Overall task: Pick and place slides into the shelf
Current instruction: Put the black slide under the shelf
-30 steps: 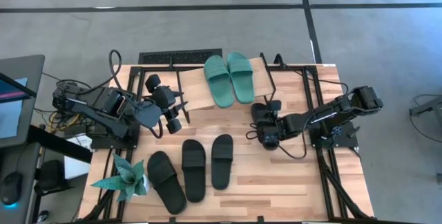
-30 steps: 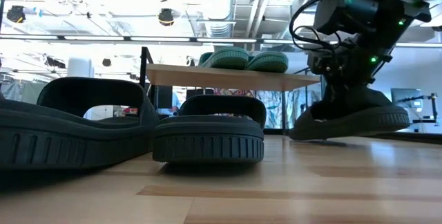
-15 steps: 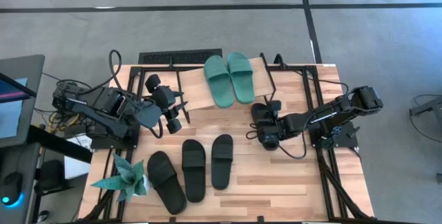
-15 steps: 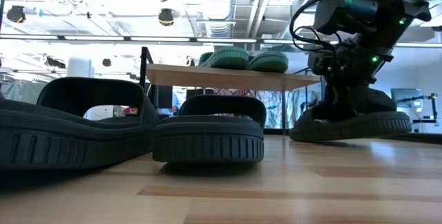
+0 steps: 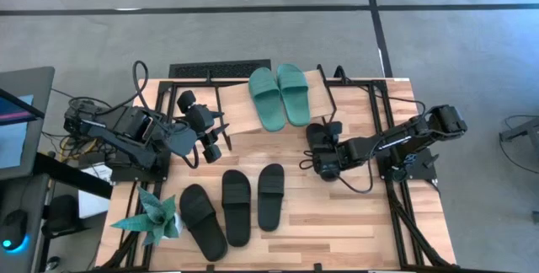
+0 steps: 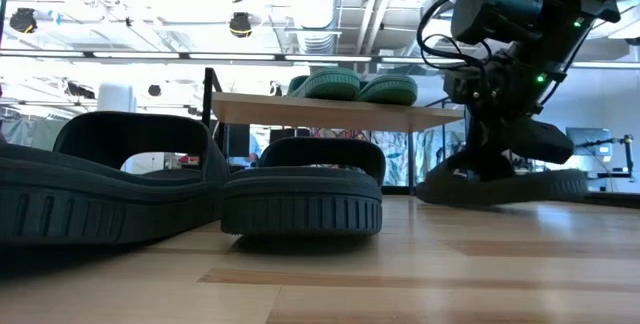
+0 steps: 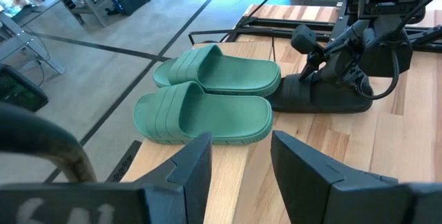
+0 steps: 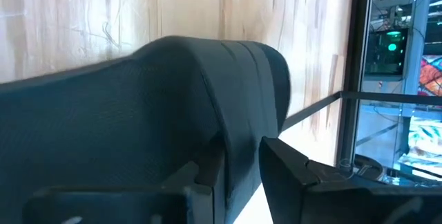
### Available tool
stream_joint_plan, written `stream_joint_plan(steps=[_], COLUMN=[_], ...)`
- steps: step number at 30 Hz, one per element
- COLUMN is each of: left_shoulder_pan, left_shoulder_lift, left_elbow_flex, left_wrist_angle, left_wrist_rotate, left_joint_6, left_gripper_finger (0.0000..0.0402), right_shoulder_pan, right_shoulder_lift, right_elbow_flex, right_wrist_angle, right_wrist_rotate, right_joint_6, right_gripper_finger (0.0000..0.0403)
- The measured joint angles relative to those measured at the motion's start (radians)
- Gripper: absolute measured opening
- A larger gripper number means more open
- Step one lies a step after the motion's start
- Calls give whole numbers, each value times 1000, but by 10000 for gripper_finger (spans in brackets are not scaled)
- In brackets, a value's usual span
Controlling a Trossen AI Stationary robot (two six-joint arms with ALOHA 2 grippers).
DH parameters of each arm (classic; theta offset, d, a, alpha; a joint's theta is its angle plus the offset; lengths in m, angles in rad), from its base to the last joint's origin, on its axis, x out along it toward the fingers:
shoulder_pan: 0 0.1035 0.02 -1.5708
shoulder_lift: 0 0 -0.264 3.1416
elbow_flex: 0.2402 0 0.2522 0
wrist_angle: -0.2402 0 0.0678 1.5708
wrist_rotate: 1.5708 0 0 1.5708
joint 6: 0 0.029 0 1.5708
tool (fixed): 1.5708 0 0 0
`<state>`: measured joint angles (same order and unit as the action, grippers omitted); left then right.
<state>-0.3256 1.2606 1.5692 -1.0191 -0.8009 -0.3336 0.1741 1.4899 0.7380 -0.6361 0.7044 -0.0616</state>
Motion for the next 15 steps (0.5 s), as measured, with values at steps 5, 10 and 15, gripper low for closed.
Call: stream_joint_plan(steps=[5, 10, 15], left_shoulder_pan=[0, 0, 0], left_shoulder_lift=[0, 0, 0], left_elbow_flex=[0, 0, 0], left_wrist_angle=[0, 0, 0], left_wrist_rotate=[0, 0, 0], left_joint_6=[0, 0, 0], left_gripper_finger=[139, 139, 139], right_shoulder_pan=[0, 2, 2], right_shoulder_lift=[0, 0, 0], right_elbow_flex=[0, 0, 0], right_wrist_angle=[0, -4, -21], right_wrist_rotate=[1, 3, 3], right_joint_6=[-27, -26, -26], right_gripper_finger=[73, 73, 73])
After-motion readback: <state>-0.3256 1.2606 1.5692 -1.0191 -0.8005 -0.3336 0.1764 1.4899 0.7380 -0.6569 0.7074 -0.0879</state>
